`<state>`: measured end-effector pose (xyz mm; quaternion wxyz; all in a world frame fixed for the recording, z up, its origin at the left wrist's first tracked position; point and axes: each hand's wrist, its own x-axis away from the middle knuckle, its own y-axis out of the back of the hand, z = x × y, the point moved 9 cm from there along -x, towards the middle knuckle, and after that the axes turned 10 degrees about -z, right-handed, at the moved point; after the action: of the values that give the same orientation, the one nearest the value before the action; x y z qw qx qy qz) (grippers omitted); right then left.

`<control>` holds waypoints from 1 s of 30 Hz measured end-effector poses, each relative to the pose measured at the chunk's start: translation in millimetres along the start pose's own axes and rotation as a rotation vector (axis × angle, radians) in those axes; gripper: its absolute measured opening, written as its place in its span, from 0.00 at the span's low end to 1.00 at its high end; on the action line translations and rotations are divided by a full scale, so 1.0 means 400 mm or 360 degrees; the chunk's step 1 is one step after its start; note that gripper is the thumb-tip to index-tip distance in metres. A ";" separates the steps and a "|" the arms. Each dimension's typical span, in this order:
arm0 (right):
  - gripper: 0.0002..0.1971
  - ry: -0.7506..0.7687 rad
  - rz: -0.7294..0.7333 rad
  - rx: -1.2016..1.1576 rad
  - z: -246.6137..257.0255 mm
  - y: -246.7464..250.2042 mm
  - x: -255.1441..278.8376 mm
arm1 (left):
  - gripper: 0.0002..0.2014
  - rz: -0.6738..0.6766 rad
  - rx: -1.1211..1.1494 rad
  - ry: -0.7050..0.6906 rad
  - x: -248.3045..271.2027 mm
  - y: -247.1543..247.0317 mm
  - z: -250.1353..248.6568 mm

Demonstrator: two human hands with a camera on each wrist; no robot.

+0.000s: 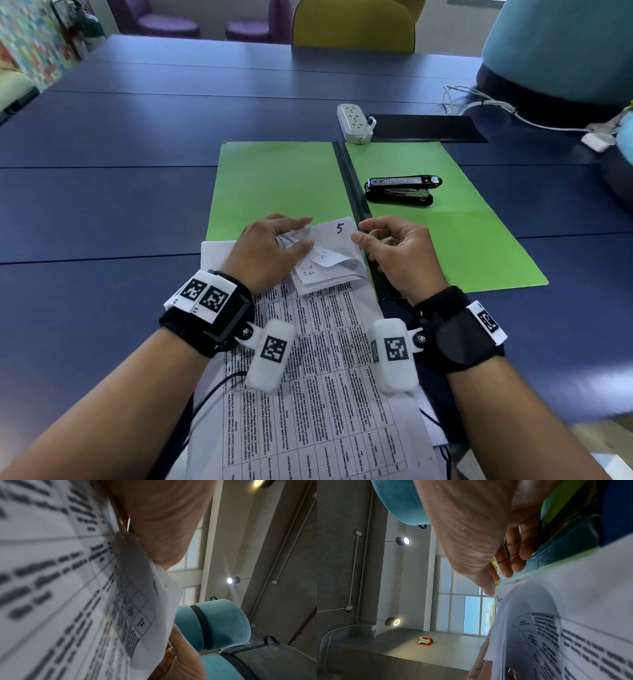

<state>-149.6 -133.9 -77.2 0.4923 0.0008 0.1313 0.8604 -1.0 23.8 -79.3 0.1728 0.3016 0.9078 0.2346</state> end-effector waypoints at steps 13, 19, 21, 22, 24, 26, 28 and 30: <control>0.05 -0.0006 0.0008 -0.0011 0.002 0.000 0.003 | 0.14 -0.0015 -0.0026 -0.0028 0.003 0.004 -0.004; 0.06 -0.0020 0.0025 -0.0017 0.002 0.001 0.004 | 0.09 -0.0066 0.0081 0.0004 0.003 0.006 0.004; 0.07 -0.0013 0.0042 -0.0052 0.006 -0.002 0.007 | 0.04 -0.0094 0.0085 0.0005 0.000 0.005 0.007; 0.09 -0.0006 0.0056 -0.0069 0.009 -0.004 0.008 | 0.04 -0.0104 0.0083 -0.0002 -0.002 0.005 0.007; 0.11 0.0012 0.0102 -0.0100 0.017 -0.012 0.012 | 0.06 -0.0114 0.0113 -0.0009 -0.004 0.005 0.007; 0.12 0.0047 0.0132 -0.0131 0.029 -0.019 0.017 | 0.07 -0.0134 0.0164 -0.0012 -0.007 0.008 0.006; 0.14 0.0109 0.0107 -0.0130 0.042 -0.015 0.019 | 0.07 -0.0147 0.0196 -0.0008 -0.008 0.009 0.006; 0.15 0.0163 0.0072 -0.0112 0.055 -0.007 0.022 | 0.05 -0.0145 0.0207 0.0000 -0.009 0.008 0.008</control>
<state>-148.9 -120.1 -57.9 0.4652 -0.0576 0.1261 0.8743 4.6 24.8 -79.5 0.1633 0.2705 0.9339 0.1671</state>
